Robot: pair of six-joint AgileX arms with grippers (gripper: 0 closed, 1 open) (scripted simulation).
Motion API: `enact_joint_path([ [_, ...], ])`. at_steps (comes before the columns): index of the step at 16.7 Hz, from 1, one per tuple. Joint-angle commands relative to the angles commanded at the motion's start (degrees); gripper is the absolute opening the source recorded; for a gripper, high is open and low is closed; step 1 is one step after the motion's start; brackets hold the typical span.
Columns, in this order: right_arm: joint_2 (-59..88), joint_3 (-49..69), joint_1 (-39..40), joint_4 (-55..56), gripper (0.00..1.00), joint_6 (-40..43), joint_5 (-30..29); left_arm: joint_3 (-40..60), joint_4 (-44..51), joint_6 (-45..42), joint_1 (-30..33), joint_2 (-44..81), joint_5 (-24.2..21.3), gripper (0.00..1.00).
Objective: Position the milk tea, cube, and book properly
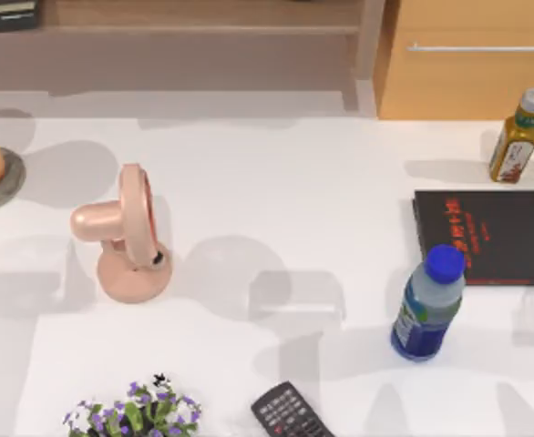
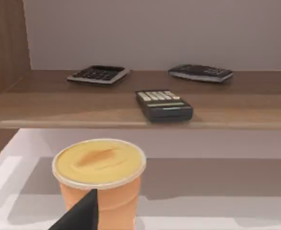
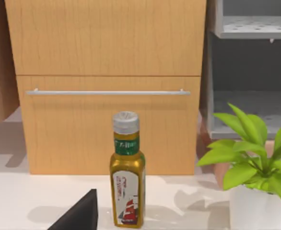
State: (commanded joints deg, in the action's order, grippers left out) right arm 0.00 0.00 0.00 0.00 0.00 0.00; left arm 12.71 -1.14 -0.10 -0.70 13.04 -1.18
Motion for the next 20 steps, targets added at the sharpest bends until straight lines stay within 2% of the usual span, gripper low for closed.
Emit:
enact_joint_path([
  [5,0.0,0.0,0.0,0.0,1.00,0.0,0.0,-12.0,1.1,0.1,0.7,-12.3,1.0,1.00],
  [13,1.8,1.7,-0.6,0.7,1.00,0.0,0.5,-12.7,1.1,0.1,0.7,-13.0,1.2,1.00],
  [16,9.0,8.2,-2.7,3.4,1.00,0.1,2.5,-12.7,1.1,0.1,0.7,-13.0,1.2,1.00],
  [20,27.0,21.9,-7.2,9.0,1.00,0.2,6.8,-12.7,1.1,0.1,0.7,-13.0,1.2,1.00],
])
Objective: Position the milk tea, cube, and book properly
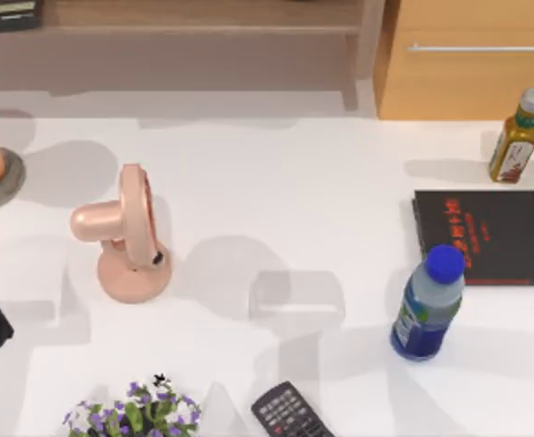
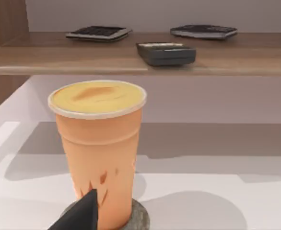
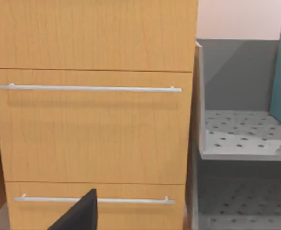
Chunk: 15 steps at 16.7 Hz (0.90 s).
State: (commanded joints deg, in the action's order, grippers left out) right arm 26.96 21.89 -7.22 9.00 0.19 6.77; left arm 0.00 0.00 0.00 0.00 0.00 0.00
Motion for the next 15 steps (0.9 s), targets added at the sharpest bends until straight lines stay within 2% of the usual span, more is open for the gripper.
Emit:
enact_joint_path([
  [10,61.7,41.4,-13.6,17.0,1.00,0.2,12.8,0.0,0.0,0.0,0.0,0.0,0.0,1.00],
  [15,83.1,56.0,-18.4,23.0,1.00,0.3,17.3,0.0,0.0,0.0,0.0,0.0,0.0,1.00],
])
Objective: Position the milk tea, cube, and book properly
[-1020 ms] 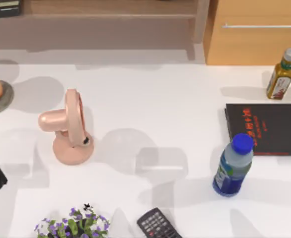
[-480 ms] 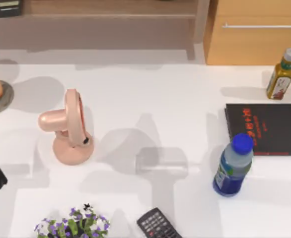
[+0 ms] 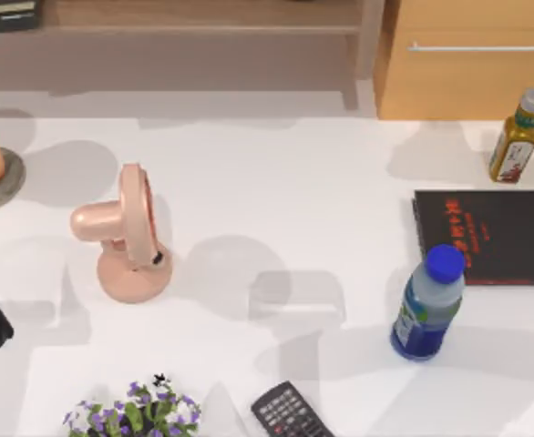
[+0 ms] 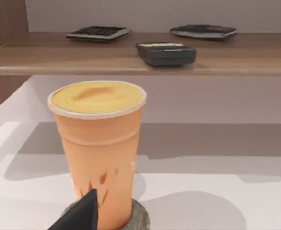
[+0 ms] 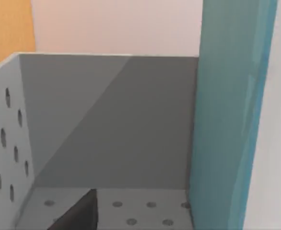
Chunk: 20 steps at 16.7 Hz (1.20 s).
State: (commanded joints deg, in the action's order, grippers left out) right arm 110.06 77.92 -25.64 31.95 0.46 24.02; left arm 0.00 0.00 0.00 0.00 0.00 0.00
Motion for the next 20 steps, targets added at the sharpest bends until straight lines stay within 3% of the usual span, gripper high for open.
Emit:
enact_joint_path([
  [20,12.2,13.5,-0.1,-1.1,1.00,0.1,-0.1,0.0,0.0,0.0,0.0,0.0,0.0,1.00],
])
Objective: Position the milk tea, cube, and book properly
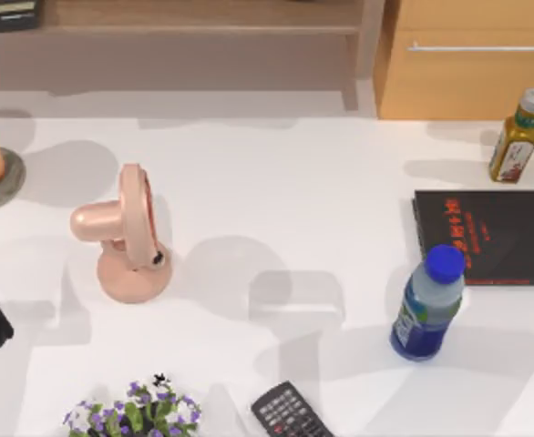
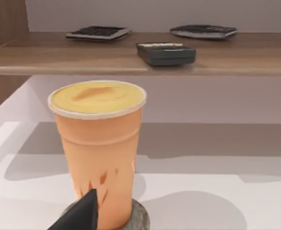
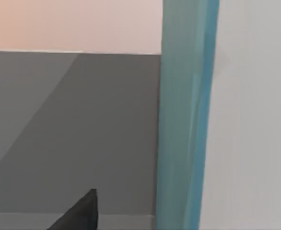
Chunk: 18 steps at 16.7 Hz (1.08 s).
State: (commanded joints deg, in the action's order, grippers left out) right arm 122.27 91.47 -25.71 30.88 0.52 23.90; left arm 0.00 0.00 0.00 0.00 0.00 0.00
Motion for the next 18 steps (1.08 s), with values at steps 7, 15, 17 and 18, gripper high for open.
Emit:
enact_joint_path([
  [7,0.0,0.0,0.0,0.0,0.62,0.0,0.0,0.0,0.0,0.0,0.0,0.0,0.0,1.00],
  [15,0.0,0.0,0.0,0.0,0.02,0.0,0.0,0.0,0.0,0.0,0.0,0.0,0.0,1.00],
  [17,0.0,0.0,0.0,0.0,0.00,0.0,0.0,0.0,0.0,0.0,0.0,0.0,0.0,1.00],
  [18,0.0,0.0,0.0,0.0,0.00,0.0,0.0,0.0,0.0,0.0,0.0,0.0,0.0,1.00],
])
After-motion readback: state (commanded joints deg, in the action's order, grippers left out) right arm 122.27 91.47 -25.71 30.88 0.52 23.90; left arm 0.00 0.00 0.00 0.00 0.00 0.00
